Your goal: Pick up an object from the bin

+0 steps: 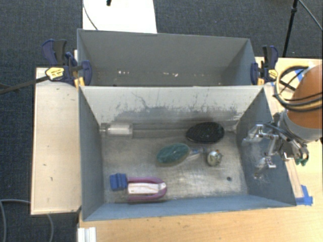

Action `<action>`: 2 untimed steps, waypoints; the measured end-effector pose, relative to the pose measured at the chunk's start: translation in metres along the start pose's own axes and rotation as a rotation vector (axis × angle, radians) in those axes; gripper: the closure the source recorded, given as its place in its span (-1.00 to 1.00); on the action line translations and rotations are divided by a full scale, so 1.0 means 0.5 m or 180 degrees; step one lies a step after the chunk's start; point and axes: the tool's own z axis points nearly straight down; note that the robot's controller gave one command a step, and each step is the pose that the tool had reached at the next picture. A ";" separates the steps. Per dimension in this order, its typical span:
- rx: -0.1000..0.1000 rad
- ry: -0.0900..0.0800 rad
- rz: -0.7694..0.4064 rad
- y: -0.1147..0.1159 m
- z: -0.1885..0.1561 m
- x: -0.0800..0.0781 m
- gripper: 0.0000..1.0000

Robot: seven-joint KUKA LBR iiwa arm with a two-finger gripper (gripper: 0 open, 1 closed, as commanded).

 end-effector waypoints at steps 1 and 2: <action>-0.0006 -0.0010 -0.1257 0.176 0.172 -0.099 -1.00; 0.0019 -0.0050 -0.2543 0.143 0.238 -0.138 -1.00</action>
Offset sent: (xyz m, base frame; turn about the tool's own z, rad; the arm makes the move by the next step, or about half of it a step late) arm 0.0492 0.0847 -0.0844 -0.3932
